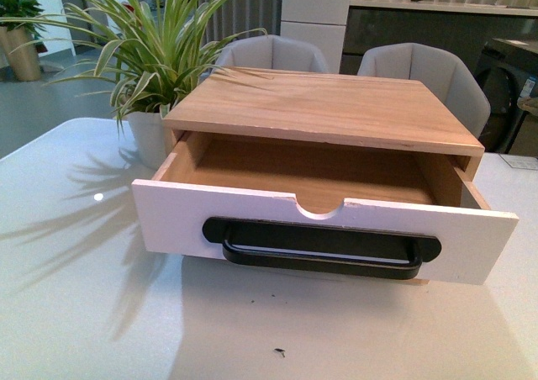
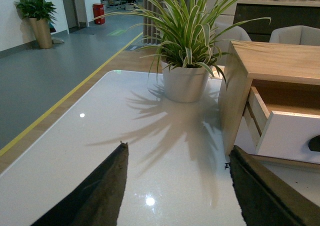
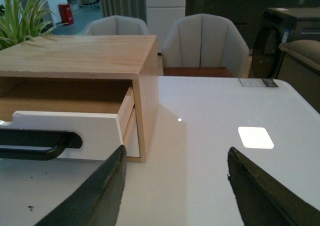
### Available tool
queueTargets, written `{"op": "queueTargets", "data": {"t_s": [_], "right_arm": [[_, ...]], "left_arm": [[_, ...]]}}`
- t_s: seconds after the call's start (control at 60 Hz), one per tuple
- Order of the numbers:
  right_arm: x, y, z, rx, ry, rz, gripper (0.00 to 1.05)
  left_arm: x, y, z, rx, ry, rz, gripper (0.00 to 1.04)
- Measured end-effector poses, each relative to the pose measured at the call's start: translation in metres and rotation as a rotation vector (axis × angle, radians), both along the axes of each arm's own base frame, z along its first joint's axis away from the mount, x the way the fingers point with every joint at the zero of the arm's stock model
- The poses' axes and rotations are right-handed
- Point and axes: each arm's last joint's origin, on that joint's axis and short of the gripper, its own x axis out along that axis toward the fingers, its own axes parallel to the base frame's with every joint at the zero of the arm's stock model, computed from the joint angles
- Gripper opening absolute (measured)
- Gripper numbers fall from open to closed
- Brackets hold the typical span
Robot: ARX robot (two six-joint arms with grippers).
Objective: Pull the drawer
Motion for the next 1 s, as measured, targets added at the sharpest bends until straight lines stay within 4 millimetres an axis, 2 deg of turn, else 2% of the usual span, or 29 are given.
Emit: {"op": "queueTargets", "data": {"t_s": [0.167,0.183,1.0], "right_arm": [[0.0,0.0,0.0,0.0,0.0,0.0,0.96],[0.0,0.0,0.0,0.002,0.0,0.0,0.97],[0.0,0.0,0.0,0.002,0.0,0.0,0.96]], "left_arm": [[0.0,0.0,0.0,0.0,0.0,0.0,0.98],[0.0,0.0,0.0,0.003,0.0,0.0,0.99],[0.0,0.0,0.0,0.003,0.0,0.0,0.97]]}}
